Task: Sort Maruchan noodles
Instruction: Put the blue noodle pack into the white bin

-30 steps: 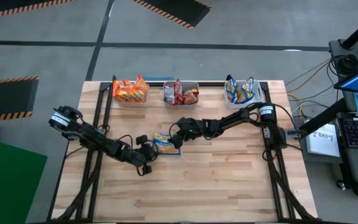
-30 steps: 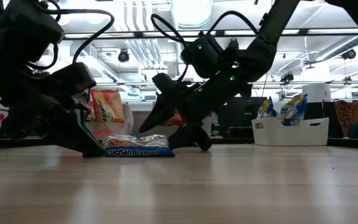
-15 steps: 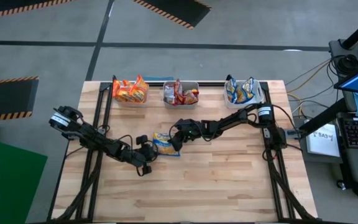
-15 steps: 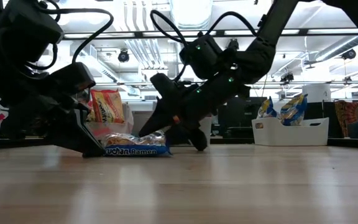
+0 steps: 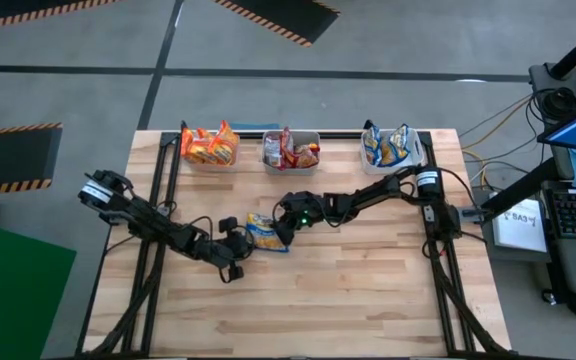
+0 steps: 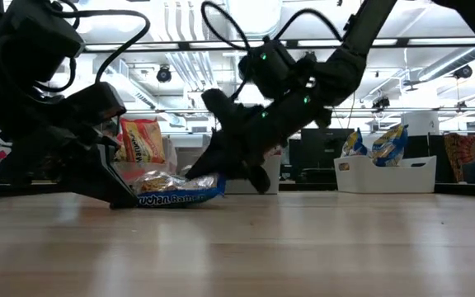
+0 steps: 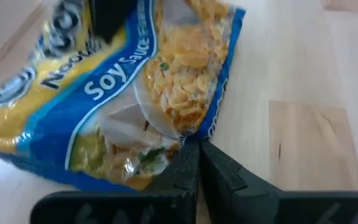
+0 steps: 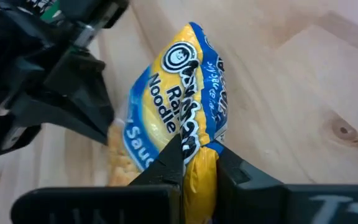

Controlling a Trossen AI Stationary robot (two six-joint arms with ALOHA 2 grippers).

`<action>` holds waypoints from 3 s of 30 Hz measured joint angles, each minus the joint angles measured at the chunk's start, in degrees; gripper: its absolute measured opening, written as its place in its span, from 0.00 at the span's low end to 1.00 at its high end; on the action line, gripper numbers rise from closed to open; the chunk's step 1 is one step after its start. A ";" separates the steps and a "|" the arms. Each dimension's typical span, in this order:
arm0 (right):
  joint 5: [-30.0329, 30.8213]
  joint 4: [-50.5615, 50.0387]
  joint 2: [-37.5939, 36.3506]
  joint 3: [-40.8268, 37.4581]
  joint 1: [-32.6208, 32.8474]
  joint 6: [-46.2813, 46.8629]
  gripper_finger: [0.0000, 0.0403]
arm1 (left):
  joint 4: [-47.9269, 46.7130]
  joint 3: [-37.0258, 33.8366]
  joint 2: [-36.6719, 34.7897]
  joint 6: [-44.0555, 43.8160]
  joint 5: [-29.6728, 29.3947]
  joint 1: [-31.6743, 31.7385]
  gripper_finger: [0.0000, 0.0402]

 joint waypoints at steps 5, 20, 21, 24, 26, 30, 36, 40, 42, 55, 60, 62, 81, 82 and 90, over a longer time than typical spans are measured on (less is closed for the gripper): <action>0.27 -4.35 -4.39 -0.16 0.01 -1.07 0.07 | -3.22 -0.11 -3.63 0.56 0.20 0.00 0.00; 5.39 -14.83 -19.75 -0.23 0.01 -8.61 0.07 | -10.97 -0.02 -20.34 5.35 -0.26 -0.04 0.00; 6.40 -15.62 -20.97 -0.24 0.01 -9.19 0.07 | -11.01 -0.02 -21.47 6.03 -0.28 -0.05 0.00; 9.97 -18.95 -25.67 -0.27 -0.04 -12.13 0.07 | -10.54 0.00 -24.38 8.09 -0.41 -0.04 0.00; 13.98 -22.12 -29.14 -0.16 -0.46 -14.29 0.07 | -10.27 0.00 -26.23 9.51 -1.98 -0.07 0.00; 23.65 -29.55 -36.38 -0.16 -2.17 -18.10 0.07 | -9.42 0.11 -29.11 11.84 -5.62 -0.07 0.00; 43.00 -43.77 -47.04 -0.16 -6.44 -20.64 0.07 | -8.08 0.11 -30.62 14.70 -7.68 -0.02 0.00; 60.71 -56.87 -52.14 -0.16 -10.81 -18.17 0.07 | -7.38 0.11 -30.44 15.00 -8.84 0.00 0.00; 67.78 -64.30 -54.03 -0.18 -13.59 -14.34 0.07 | -7.06 0.11 -30.44 15.01 -9.36 0.02 0.00; 70.25 -78.71 -55.89 -8.51 -30.64 -1.13 0.07 | -4.81 0.11 -30.44 16.46 -9.42 0.02 0.00; 69.49 -78.52 -54.25 -12.24 -31.05 1.13 0.07 | -4.81 0.11 -30.44 16.45 -9.42 0.02 0.00; 69.55 -78.44 -53.68 -13.34 -31.05 1.67 0.07 | -4.79 0.11 -30.44 16.47 -9.42 0.02 0.00; 62.35 -61.11 -54.15 -13.39 -31.03 -1.11 0.07 | -4.76 0.11 -30.12 16.48 -9.97 0.15 0.00; 61.39 -60.98 -53.94 -13.70 -31.03 -0.06 0.07 | -4.76 0.11 -30.12 16.47 -10.53 0.15 0.00; 59.73 -60.60 -48.97 -19.55 -30.90 7.70 0.07 | -4.09 0.11 -29.99 16.23 -10.84 0.16 0.00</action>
